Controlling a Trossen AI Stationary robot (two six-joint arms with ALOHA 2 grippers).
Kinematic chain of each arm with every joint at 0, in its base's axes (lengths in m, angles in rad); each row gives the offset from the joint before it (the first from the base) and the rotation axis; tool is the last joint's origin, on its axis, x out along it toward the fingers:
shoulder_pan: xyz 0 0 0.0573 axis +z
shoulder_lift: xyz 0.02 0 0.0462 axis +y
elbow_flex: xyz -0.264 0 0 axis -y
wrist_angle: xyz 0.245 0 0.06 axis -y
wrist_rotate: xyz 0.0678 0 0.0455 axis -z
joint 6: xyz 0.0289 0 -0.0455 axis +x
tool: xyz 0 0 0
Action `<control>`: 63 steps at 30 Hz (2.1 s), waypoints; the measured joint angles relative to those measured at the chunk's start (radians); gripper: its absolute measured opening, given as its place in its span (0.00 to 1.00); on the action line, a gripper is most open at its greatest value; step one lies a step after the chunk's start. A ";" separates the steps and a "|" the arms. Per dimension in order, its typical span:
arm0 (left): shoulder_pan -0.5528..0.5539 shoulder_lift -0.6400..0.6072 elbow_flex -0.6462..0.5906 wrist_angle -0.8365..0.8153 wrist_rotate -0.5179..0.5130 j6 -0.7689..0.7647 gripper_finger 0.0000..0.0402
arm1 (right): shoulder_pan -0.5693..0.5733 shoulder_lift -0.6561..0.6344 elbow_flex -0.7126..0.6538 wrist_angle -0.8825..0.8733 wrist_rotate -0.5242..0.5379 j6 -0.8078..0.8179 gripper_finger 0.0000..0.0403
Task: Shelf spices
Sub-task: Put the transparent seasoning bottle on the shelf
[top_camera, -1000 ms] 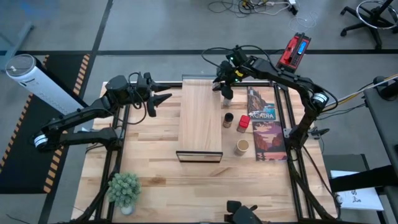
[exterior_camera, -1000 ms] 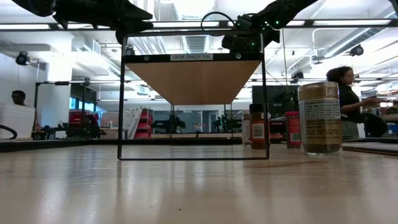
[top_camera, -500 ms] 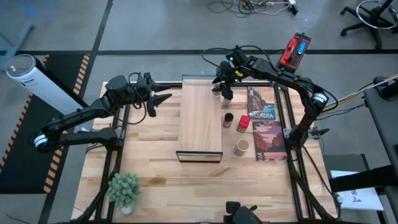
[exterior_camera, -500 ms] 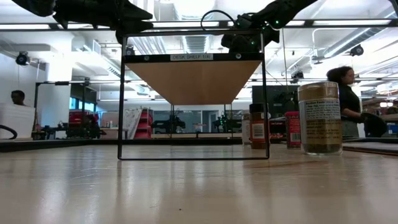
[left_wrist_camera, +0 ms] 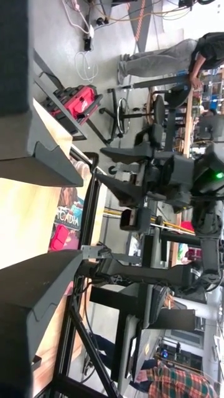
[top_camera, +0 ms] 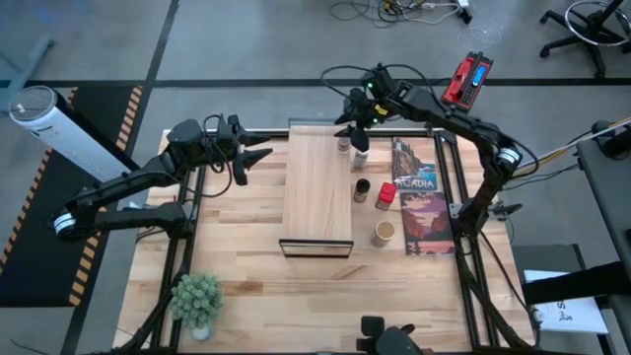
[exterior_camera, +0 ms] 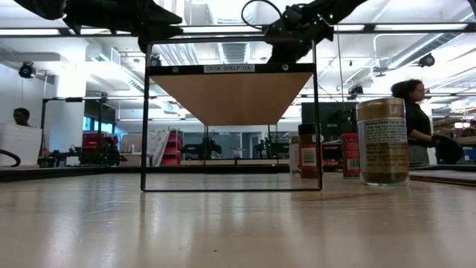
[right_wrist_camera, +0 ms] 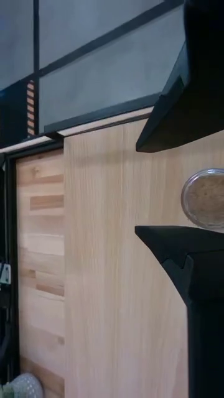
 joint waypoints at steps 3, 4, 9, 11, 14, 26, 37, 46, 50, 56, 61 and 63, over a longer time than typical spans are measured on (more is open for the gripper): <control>0.000 -0.002 0.000 -0.019 0.000 0.000 0.42 | -0.004 -0.021 0.024 -0.059 0.080 -0.033 0.44; 0.000 -0.002 0.000 -0.026 0.000 0.000 0.42 | -0.007 -0.032 0.028 -0.075 0.100 -0.042 0.44; 0.000 -0.002 0.000 -0.042 0.000 0.005 0.41 | -0.027 -0.104 0.030 -0.136 0.115 -0.050 0.44; 0.000 -0.002 0.000 -0.043 0.000 0.005 0.41 | -0.034 -0.137 0.025 -0.156 0.114 -0.045 0.44; 0.000 -0.002 0.000 -0.043 0.000 0.005 0.40 | -0.045 -0.177 0.011 -0.181 0.115 -0.029 0.44; 0.000 -0.002 0.000 -0.045 0.000 0.000 0.42 | -0.047 -0.205 -0.101 -0.212 0.115 -0.002 0.43; 0.000 -0.003 0.000 -0.043 0.000 0.005 0.39 | -0.044 -0.204 -0.246 -0.120 0.115 0.029 0.43; 0.000 -0.003 0.000 -0.042 0.000 0.004 0.41 | -0.019 -0.200 -0.317 0.027 0.134 0.066 0.43; 0.000 -0.003 0.000 -0.042 0.000 0.005 0.41 | -0.012 -0.184 -0.318 0.056 0.152 0.068 0.42; 0.000 -0.004 0.000 -0.040 0.000 0.004 0.39 | -0.003 -0.134 -0.318 0.097 0.168 0.067 0.42; 0.000 -0.007 0.000 -0.040 0.000 0.004 0.40 | -0.004 -0.119 -0.310 0.103 0.171 0.066 0.41; 0.000 -0.008 0.000 -0.038 0.000 0.005 0.41 | -0.004 -0.119 -0.310 0.115 0.171 0.066 0.41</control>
